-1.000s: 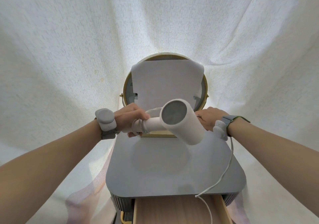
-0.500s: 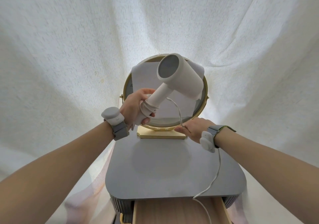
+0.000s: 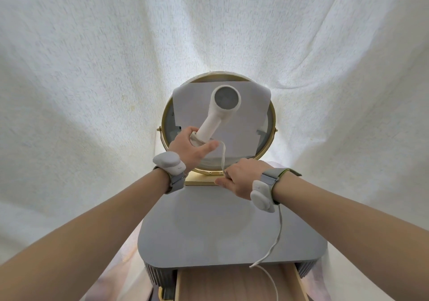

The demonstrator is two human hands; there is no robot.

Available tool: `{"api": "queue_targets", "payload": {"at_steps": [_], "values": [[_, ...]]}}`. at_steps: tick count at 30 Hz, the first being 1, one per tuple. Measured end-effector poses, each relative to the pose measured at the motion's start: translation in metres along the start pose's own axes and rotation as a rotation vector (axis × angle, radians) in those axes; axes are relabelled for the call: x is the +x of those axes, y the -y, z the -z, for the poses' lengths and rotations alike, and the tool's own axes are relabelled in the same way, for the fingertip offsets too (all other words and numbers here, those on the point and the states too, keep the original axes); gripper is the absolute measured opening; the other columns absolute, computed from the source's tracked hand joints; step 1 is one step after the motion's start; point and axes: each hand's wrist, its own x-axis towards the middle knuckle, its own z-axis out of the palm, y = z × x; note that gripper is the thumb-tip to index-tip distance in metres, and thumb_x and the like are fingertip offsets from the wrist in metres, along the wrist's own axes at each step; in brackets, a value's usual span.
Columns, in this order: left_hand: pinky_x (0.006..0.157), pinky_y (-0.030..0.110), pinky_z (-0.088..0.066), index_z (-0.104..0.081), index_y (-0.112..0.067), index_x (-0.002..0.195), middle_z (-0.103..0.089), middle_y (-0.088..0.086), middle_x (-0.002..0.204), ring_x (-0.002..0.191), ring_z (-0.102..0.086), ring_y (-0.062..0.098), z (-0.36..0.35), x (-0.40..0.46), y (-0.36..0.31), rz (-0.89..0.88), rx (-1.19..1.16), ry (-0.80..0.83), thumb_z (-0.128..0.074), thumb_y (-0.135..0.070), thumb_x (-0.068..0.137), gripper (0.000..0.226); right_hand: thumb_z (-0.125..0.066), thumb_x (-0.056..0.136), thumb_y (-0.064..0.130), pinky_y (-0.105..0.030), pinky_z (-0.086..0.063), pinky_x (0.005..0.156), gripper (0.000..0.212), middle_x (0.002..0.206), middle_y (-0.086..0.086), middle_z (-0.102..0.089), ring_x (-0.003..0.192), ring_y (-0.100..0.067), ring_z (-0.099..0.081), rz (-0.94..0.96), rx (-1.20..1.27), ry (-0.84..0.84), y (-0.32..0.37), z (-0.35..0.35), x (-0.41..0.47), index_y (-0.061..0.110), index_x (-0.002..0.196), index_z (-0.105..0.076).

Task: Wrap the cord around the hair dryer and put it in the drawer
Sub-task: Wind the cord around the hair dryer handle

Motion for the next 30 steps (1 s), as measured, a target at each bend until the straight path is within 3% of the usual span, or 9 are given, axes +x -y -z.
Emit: {"api": "queue_targets", "payload": {"at_steps": [3, 8, 12, 16, 18, 21, 26, 30], "values": [[0.074, 0.039, -0.06, -0.047, -0.035, 0.111, -0.061, -0.01, 0.095, 0.081, -0.065, 0.017, 0.001, -0.001, 0.008, -0.07, 0.192, -0.039, -0.071, -0.057, 0.083, 0.043, -0.036, 0.097, 0.056, -0.031, -0.048, 0.06, 0.044, 0.068, 0.001, -0.057, 0.064, -0.021, -0.057, 0.049, -0.042, -0.023, 0.003, 0.01, -0.003, 0.021, 0.077, -0.053], [0.062, 0.029, -0.047, -0.05, -0.034, 0.121, -0.066, -0.006, 0.095, 0.076, -0.063, 0.021, 0.003, -0.001, 0.015, -0.121, 0.522, -0.011, -0.061, -0.057, 0.088, 0.042, -0.043, 0.096, 0.05, -0.03, -0.046, 0.055, 0.034, 0.071, 0.001, -0.059, 0.062, -0.02, -0.056, 0.097, -0.093, -0.036, 0.005, 0.025, -0.011, 0.02, 0.081, -0.052], [0.059, 0.027, -0.042, -0.051, -0.037, 0.126, -0.065, -0.006, 0.093, 0.075, -0.061, 0.022, 0.009, 0.003, 0.018, -0.123, 0.731, 0.095, -0.06, -0.051, 0.086, 0.044, -0.046, 0.096, 0.044, -0.035, -0.053, 0.063, 0.022, 0.075, 0.002, -0.055, 0.067, -0.022, -0.058, 0.136, -0.163, -0.042, 0.0, 0.041, -0.016, 0.023, 0.088, -0.049], [0.063, 0.027, -0.051, -0.057, -0.041, 0.117, -0.065, -0.009, 0.086, 0.073, -0.063, 0.02, 0.02, 0.004, 0.018, -0.169, 0.871, 0.293, -0.062, -0.05, 0.079, 0.04, -0.044, 0.098, 0.048, -0.028, -0.036, 0.052, 0.022, 0.069, 0.007, -0.046, 0.07, -0.022, -0.054, 0.143, -0.232, -0.094, -0.014, 0.058, -0.014, 0.027, 0.091, -0.047], [0.063, 0.027, -0.051, -0.058, -0.042, 0.114, -0.064, -0.011, 0.085, 0.074, -0.062, 0.018, 0.024, 0.005, 0.015, -0.209, 0.943, 0.396, -0.063, -0.05, 0.078, 0.037, -0.042, 0.098, 0.052, -0.027, -0.032, 0.05, 0.026, 0.071, 0.007, -0.048, 0.07, -0.021, -0.053, 0.141, -0.262, -0.133, -0.023, 0.063, -0.012, 0.029, 0.1, -0.054], [0.068, 0.028, -0.051, -0.058, -0.043, 0.111, -0.061, -0.015, 0.086, 0.077, -0.06, 0.018, 0.027, 0.0, 0.006, -0.307, 1.037, 0.497, -0.062, -0.051, 0.08, 0.032, -0.042, 0.095, 0.058, -0.029, -0.044, 0.055, 0.03, 0.075, 0.003, -0.056, 0.067, -0.021, -0.055, 0.157, -0.27, -0.209, -0.033, 0.065, -0.009, 0.032, 0.101, -0.055], [0.071, 0.031, -0.034, -0.057, -0.041, 0.111, -0.066, -0.014, 0.085, 0.075, -0.06, 0.018, 0.029, -0.001, -0.003, -0.476, 1.175, 0.548, -0.061, -0.043, 0.083, 0.028, -0.035, 0.083, 0.075, -0.027, -0.049, 0.055, 0.053, 0.067, 0.005, -0.057, 0.057, -0.015, -0.053, 0.213, -0.291, -0.306, -0.047, 0.063, 0.0, 0.026, 0.087, -0.056], [0.085, 0.038, -0.036, -0.054, -0.043, 0.117, -0.07, -0.015, 0.096, 0.082, -0.059, 0.016, 0.029, 0.004, -0.003, -0.585, 1.224, 0.603, -0.066, -0.046, 0.085, 0.034, -0.02, 0.068, 0.084, -0.028, -0.052, 0.056, 0.071, 0.065, 0.006, -0.059, 0.056, -0.015, -0.055, 0.245, -0.274, -0.31, -0.06, 0.059, 0.003, 0.023, 0.079, -0.056]]}}
